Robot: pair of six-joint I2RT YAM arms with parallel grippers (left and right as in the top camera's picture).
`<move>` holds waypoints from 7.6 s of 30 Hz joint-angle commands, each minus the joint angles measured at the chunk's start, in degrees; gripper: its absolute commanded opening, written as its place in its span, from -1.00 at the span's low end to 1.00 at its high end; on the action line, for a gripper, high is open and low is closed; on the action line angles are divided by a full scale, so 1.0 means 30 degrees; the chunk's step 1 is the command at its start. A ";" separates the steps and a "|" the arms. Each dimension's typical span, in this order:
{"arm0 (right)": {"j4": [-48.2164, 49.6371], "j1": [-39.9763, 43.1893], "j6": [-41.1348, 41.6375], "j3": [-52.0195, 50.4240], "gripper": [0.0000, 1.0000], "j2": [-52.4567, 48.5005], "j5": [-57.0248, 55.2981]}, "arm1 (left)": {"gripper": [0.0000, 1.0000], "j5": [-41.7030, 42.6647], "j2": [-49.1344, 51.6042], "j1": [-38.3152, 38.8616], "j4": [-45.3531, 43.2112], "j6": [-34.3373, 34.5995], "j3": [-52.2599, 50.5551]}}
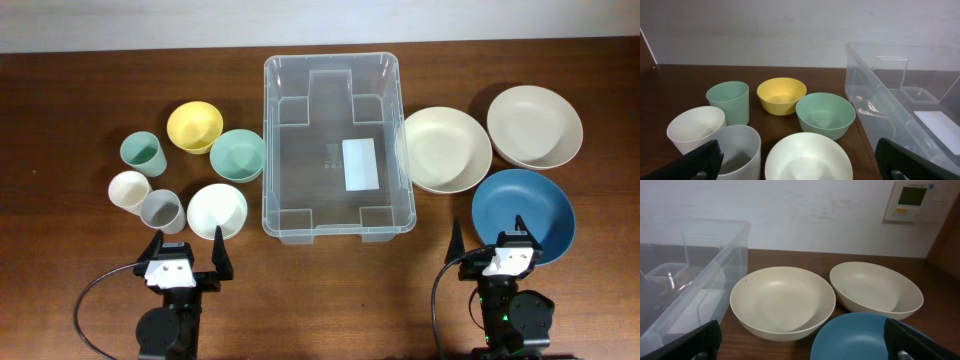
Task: Pack container
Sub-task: 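Raise the right gripper and move it toward the cream bowls on the right, then lower the right gripper onto the rim of the front cream bowl and grasp, then lift the cream bowl and carry it left over the clear container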
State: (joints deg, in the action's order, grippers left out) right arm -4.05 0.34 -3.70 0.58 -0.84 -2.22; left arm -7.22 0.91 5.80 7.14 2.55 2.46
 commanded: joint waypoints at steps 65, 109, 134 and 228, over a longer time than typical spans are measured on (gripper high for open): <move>0.8699 0.0036 -0.0204 -0.0087 0.98 0.0146 -0.3045 | 0.99 0.0204 0.0029 -0.0117 -0.0007 -0.0372 -0.0182; -0.2397 0.2645 -0.2623 2.3241 0.99 -2.6840 0.3752 | 0.99 0.0204 0.0029 -0.0117 -0.0007 -0.0372 -0.0182; -0.4743 0.2659 0.4131 2.3241 0.84 -3.3536 -0.0495 | 0.99 0.0204 0.0029 -0.0117 -0.0007 -0.0372 -0.0182; -0.6062 0.3504 0.3825 2.2571 -0.92 -3.4592 -0.1297 | 0.99 0.0204 0.0029 -0.0117 -0.0007 -0.0372 -0.0182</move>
State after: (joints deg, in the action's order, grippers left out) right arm -22.04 9.47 11.07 67.70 -108.47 -1.28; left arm -7.22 1.02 5.80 7.29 2.52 2.46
